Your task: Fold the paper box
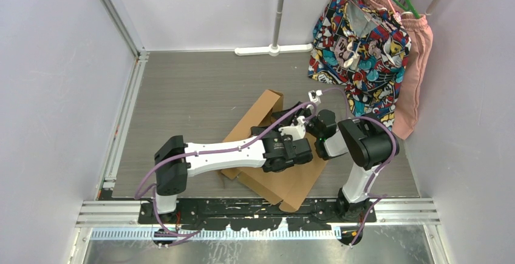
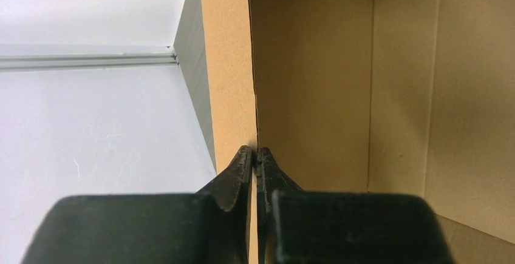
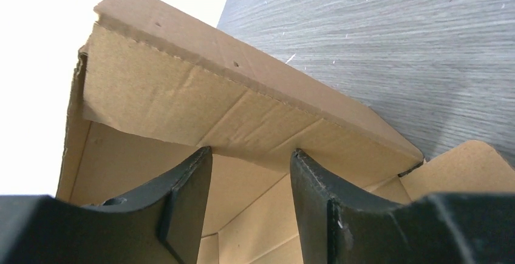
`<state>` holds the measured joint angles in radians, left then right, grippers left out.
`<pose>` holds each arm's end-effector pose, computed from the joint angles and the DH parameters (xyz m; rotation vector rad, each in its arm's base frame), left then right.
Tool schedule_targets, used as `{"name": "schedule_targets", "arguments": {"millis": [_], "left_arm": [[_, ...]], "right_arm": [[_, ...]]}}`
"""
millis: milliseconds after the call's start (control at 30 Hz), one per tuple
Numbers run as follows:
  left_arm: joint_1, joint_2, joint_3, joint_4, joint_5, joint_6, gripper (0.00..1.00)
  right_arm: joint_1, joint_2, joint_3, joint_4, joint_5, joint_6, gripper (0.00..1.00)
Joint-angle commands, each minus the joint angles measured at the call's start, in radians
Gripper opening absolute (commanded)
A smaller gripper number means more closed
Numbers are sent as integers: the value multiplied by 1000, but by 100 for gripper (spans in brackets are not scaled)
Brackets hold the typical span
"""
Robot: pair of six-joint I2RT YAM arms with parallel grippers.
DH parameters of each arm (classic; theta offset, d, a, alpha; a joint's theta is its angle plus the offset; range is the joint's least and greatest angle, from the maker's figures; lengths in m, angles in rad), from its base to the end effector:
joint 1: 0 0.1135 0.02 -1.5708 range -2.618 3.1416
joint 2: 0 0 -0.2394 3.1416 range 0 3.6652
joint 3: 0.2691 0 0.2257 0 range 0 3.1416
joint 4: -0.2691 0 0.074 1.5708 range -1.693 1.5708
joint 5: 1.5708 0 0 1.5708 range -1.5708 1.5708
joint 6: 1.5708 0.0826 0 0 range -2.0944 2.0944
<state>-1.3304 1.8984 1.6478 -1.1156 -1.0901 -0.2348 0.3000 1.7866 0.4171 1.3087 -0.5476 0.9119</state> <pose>0.1534 -0.3181 0.2345 0.9946 1.8844 0.7604 0.2909 0.1350 0.1374 0.0861 1.8073 1.3413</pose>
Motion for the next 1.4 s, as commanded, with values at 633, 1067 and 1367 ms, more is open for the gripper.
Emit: {"name": "schedule_targets", "arguments": {"millis": [633,1067,1367], "left_arm": [[-11,-95,-74,160,91,46,0],[-11,-88,-86,146,82,28,0],[-11,-88,-87,148,87,26,0]], "right_arm": [[157,67,104,123,243,-7,51],[84,-16,52,121,44,43,54],[-70,-81,9,113,-91,45,55]]}}
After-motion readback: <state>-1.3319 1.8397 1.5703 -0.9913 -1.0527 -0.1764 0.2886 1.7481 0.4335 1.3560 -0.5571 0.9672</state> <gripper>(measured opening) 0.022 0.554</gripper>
